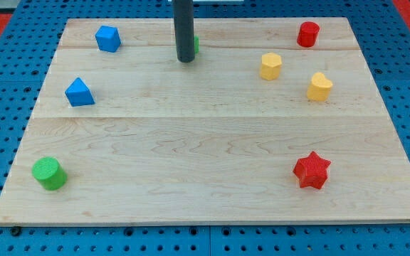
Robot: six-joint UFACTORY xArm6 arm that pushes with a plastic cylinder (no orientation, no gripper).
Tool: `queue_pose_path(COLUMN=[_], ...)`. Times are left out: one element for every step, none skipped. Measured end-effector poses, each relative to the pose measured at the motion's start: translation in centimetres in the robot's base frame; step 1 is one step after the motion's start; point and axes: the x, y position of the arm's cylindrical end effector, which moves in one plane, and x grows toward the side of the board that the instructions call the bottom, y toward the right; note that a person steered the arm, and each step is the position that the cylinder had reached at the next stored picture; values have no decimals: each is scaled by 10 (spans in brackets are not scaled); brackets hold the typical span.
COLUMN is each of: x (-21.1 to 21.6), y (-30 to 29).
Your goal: Move the red circle towards the center
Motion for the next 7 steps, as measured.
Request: queue_pose_path(x=[-13,-7,-39,-57,-47,14,35], y=[12,-35,-19,11,20,4,4])
